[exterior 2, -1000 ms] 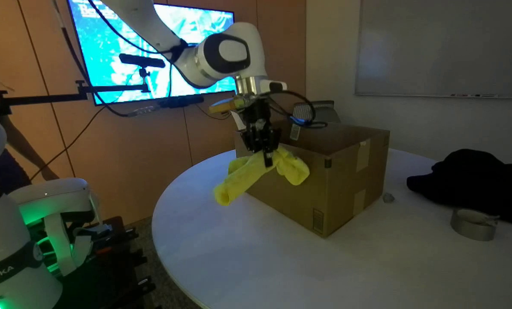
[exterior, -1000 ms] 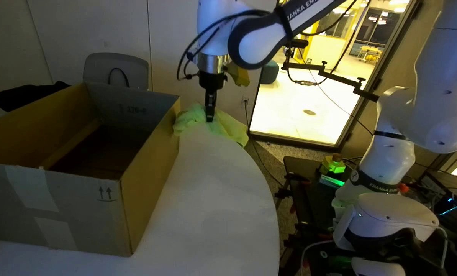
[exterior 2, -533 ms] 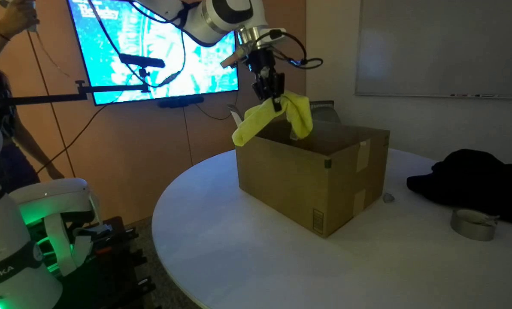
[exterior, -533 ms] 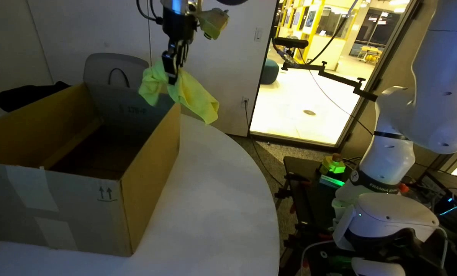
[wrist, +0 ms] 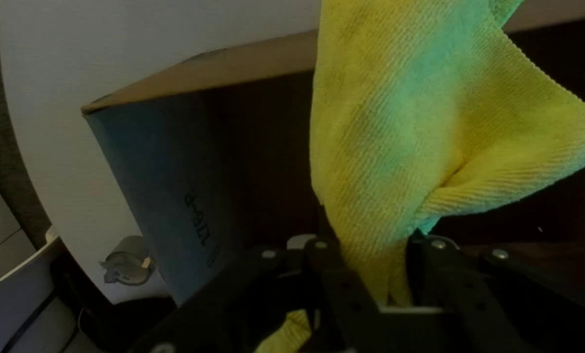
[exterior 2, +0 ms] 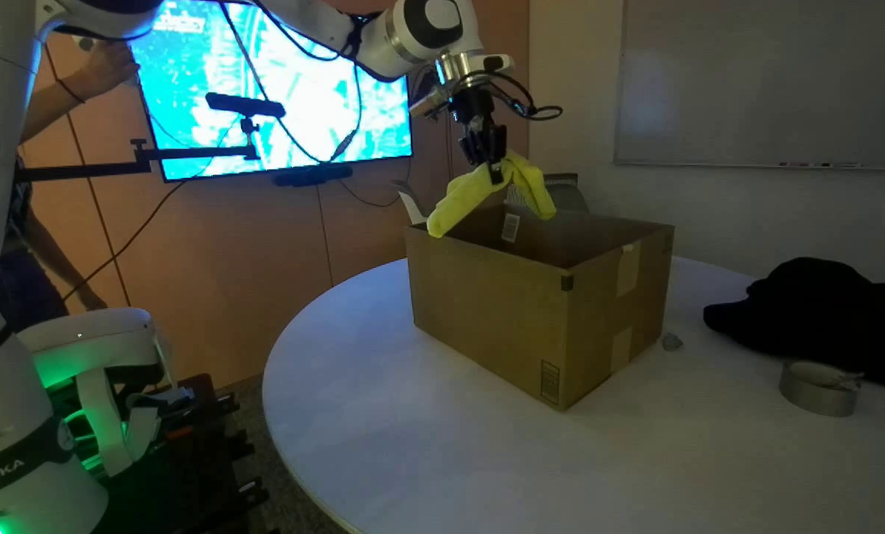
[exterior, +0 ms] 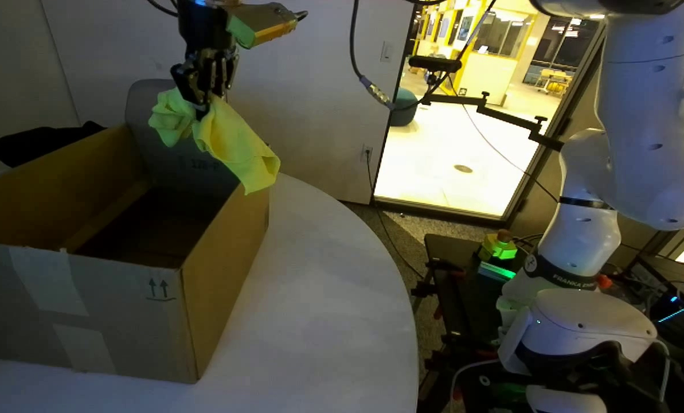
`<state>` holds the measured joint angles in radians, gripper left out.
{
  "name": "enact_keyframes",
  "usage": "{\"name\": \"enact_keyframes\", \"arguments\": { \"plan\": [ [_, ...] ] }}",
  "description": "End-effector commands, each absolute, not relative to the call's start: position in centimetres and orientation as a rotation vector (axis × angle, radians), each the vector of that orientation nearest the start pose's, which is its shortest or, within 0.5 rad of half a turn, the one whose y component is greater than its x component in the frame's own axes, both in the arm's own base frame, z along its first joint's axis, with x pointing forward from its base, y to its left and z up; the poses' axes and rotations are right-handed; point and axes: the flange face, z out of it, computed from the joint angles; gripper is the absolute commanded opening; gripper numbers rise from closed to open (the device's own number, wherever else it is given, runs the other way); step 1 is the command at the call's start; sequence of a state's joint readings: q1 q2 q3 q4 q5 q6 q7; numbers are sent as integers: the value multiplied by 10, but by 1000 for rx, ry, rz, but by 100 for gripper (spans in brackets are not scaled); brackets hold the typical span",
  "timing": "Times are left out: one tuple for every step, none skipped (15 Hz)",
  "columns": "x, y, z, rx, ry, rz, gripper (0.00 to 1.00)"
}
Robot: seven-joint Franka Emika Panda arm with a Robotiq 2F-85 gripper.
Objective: Put the marker on the towel, fold the towel, and then put the folded towel in the box
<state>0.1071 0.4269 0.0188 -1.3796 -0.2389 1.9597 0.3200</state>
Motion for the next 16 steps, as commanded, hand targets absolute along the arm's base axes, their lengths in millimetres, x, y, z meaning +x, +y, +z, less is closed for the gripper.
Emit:
{"name": "enact_keyframes", "arguments": {
  "plan": [
    [742,75,473,-3237,375,-359,9],
    [750,75,465,-3224,433,-361,9],
    [758,73,455,-3211,499,-355,9],
    [763,70,448,-3198,536,-336,10],
    [769,70,438,-3191,557,-315,14],
    [773,68,432,-3189,567,-295,35],
    [777,68,424,-3197,568,-275,58],
    [779,66,419,-3204,563,-251,60],
    [781,65,414,-3217,550,-220,60],
    [782,64,410,-3224,551,-193,67],
    [782,64,407,-3231,532,-158,74],
    [782,64,405,-3237,508,-125,83],
    [781,65,405,-3252,492,-100,90],
    [781,65,405,-3258,473,-74,97],
    [779,64,409,-3268,457,-55,100],
    [776,65,414,-3274,443,-32,100]
  ]
}}
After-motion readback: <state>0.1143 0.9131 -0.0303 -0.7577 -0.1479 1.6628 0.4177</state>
